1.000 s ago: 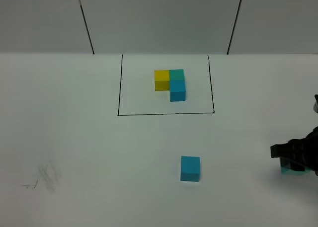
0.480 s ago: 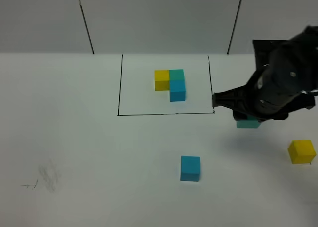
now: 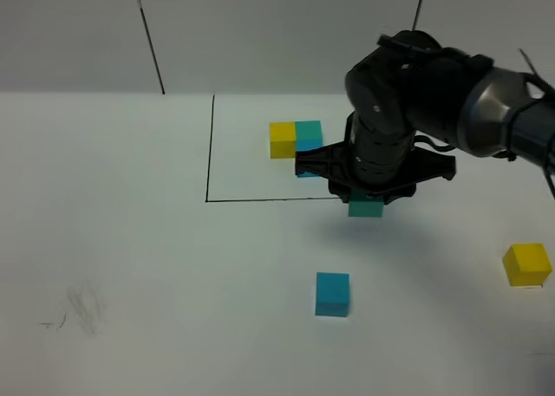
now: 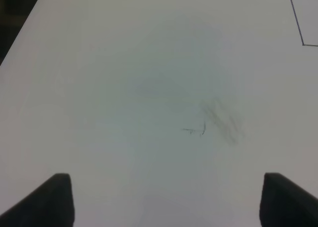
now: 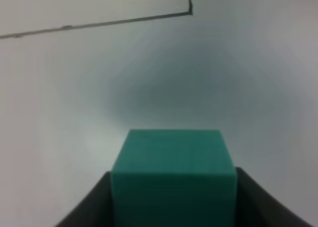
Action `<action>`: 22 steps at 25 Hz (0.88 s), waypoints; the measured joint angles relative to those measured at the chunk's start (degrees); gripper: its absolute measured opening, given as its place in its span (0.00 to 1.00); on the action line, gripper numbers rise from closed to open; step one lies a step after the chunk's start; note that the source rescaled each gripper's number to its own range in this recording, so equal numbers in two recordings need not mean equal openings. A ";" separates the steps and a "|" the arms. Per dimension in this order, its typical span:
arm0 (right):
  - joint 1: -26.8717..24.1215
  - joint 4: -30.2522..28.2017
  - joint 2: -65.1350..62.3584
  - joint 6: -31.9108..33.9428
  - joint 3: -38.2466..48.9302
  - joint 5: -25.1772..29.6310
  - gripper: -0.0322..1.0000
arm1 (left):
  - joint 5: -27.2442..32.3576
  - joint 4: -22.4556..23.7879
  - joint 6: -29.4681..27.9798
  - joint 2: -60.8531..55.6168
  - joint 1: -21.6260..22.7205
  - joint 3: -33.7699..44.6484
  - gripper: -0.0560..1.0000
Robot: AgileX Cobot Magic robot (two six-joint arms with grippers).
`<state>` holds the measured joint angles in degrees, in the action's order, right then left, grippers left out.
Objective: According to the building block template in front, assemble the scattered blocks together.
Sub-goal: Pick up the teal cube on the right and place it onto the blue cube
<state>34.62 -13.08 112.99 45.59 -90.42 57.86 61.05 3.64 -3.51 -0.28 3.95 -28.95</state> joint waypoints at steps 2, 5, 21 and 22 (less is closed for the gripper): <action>0.76 0.05 1.12 0.12 -0.34 -0.93 0.03 | 0.00 0.00 0.00 0.00 0.00 0.00 0.81; 1.52 0.07 2.13 0.17 -0.34 -2.11 0.03 | 0.00 0.00 0.00 0.00 0.00 0.00 0.81; 4.94 0.50 6.00 3.44 -0.34 -1.08 0.03 | 0.00 0.00 0.00 0.00 0.00 0.00 0.81; 5.41 0.14 6.00 3.95 -0.34 -0.89 0.03 | 0.00 0.00 0.00 0.00 0.00 0.00 0.81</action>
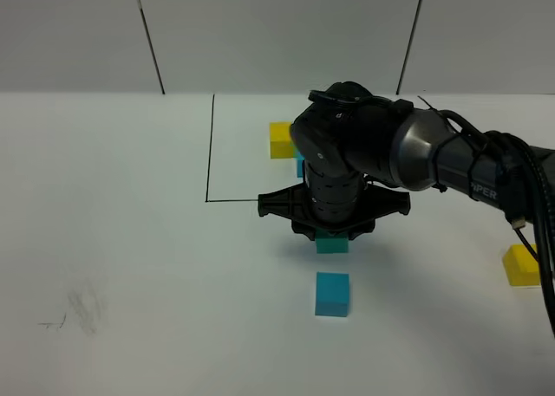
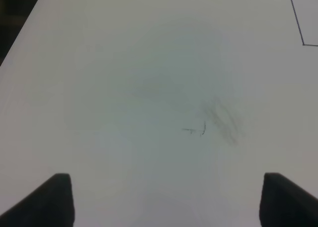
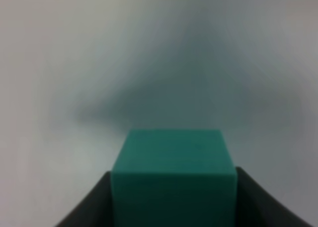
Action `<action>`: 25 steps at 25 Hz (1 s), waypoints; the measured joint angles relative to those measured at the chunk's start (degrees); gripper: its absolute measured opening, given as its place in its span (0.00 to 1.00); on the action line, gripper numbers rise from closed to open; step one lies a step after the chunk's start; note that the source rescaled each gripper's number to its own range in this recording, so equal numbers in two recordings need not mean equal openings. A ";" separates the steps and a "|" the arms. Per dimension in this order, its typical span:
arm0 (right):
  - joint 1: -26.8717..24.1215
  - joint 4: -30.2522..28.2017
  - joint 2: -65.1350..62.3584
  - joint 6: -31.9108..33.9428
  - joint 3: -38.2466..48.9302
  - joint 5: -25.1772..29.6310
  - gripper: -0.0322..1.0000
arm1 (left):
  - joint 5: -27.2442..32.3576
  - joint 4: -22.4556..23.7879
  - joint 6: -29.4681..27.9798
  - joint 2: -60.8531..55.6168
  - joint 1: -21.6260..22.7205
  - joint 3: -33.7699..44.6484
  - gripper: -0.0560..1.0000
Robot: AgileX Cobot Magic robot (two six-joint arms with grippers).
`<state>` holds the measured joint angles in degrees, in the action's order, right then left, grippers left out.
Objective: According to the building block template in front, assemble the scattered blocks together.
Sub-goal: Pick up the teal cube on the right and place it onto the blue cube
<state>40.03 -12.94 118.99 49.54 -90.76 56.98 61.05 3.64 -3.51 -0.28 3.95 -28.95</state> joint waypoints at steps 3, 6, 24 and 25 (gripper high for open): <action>0.78 -0.58 0.00 0.99 0.00 0.12 0.03 | 0.00 0.02 0.00 0.00 0.00 0.00 0.81; 0.78 -0.65 0.00 1.60 0.00 1.25 0.03 | 0.00 0.14 0.00 0.00 0.00 0.00 0.81; 0.78 -0.52 1.59 2.41 0.00 0.90 0.03 | 0.00 1.65 0.00 0.00 0.00 0.00 0.81; 0.78 -0.35 1.65 2.46 0.00 0.90 0.03 | 0.00 1.65 0.00 0.00 0.00 0.00 0.81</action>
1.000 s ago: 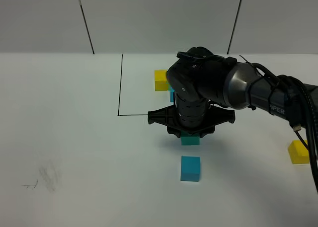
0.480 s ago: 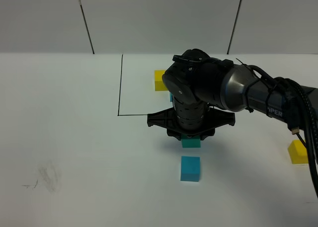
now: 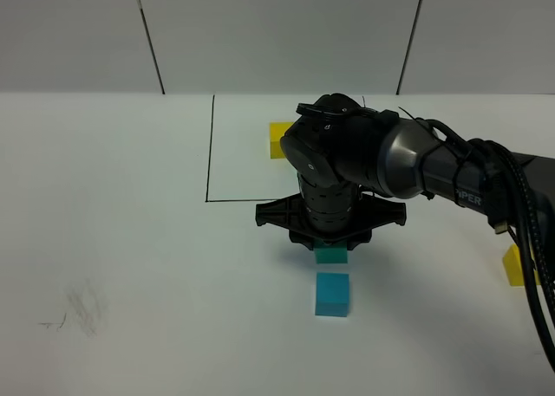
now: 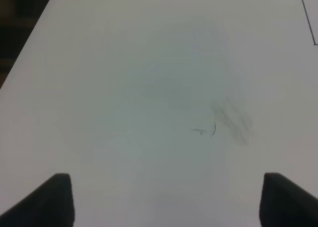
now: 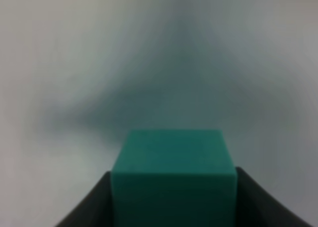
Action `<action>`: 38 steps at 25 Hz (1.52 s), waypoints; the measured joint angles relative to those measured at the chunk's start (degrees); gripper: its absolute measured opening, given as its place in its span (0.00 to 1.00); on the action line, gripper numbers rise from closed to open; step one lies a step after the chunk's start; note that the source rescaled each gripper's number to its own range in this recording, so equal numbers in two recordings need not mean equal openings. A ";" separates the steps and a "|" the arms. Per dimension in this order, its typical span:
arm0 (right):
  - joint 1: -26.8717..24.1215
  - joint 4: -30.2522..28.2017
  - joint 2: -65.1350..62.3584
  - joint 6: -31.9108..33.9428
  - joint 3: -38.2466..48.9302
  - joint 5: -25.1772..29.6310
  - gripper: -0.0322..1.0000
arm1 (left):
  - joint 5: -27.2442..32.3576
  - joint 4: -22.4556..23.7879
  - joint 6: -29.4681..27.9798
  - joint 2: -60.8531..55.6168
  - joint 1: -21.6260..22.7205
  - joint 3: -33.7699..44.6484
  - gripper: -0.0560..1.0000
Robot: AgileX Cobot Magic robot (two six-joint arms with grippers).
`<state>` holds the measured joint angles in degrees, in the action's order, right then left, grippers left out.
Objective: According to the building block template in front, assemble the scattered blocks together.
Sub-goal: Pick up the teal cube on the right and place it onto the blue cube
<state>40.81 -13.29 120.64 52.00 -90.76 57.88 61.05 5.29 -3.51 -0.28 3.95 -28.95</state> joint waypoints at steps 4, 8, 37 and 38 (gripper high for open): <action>0.00 0.43 0.52 0.42 1.14 -0.31 0.03 | 0.00 0.00 0.00 0.00 0.00 0.00 0.81; 0.00 0.71 0.58 0.99 3.05 -1.80 0.03 | 0.00 0.00 -0.04 0.00 0.00 0.00 0.81; -0.75 3.34 1.47 4.01 9.51 -10.84 0.03 | 0.06 0.00 -0.04 0.00 0.00 0.00 0.81; -0.81 3.39 1.42 3.86 9.57 -10.92 0.03 | 0.06 0.00 -0.04 0.00 0.00 0.00 0.81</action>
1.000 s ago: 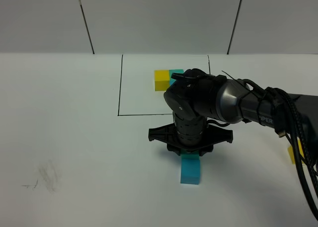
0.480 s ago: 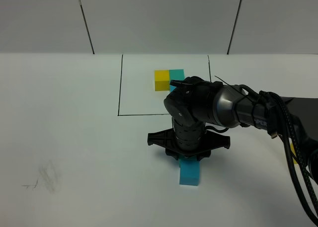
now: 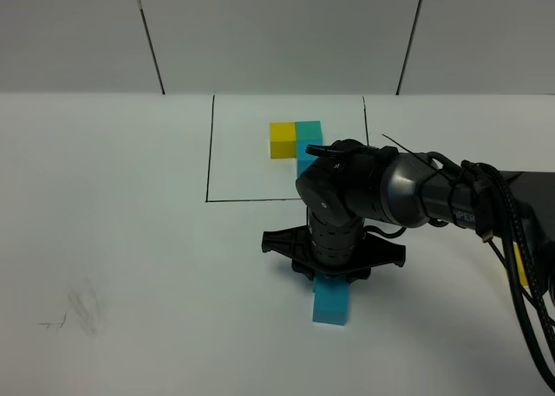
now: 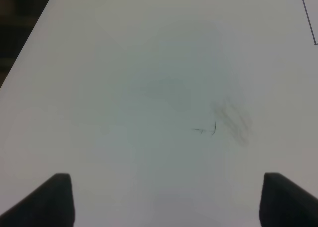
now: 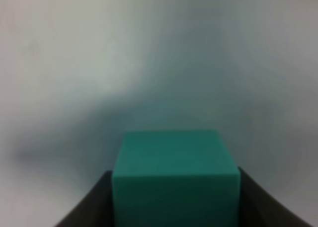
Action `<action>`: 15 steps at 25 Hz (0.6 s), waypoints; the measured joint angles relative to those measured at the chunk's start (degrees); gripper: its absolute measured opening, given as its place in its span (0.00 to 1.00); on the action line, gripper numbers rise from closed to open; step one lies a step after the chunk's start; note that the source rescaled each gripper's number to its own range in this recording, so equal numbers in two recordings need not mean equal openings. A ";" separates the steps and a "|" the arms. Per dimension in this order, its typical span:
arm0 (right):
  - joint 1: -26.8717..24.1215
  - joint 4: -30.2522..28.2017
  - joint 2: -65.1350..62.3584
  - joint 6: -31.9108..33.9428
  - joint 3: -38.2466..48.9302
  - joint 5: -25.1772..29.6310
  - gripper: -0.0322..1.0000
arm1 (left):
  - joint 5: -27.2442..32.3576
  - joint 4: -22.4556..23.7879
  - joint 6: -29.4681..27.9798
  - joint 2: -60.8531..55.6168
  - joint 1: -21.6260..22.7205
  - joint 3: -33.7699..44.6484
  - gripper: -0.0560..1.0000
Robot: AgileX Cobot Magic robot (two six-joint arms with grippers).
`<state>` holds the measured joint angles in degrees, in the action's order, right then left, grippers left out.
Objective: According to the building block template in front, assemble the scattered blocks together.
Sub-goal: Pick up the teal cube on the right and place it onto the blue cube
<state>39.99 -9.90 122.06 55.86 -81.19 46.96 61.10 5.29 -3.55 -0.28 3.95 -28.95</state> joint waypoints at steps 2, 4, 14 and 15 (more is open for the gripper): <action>-0.06 0.00 0.01 -0.42 0.00 -0.02 0.03 | 0.00 0.00 0.00 0.00 0.00 0.00 0.81; -0.10 0.05 0.01 -0.96 0.04 -0.13 0.03 | 0.00 0.00 0.00 0.00 0.00 0.00 0.81; -0.11 -0.75 -0.43 -2.52 0.41 -0.52 0.03 | 0.00 0.00 0.00 0.00 0.00 0.00 0.81; -0.16 -1.28 -0.50 -2.66 0.47 -0.52 0.03 | 0.00 0.00 0.00 0.00 0.00 0.00 0.81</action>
<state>39.83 -11.18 121.56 53.20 -80.73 46.44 61.10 5.29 -3.55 -0.28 3.95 -28.95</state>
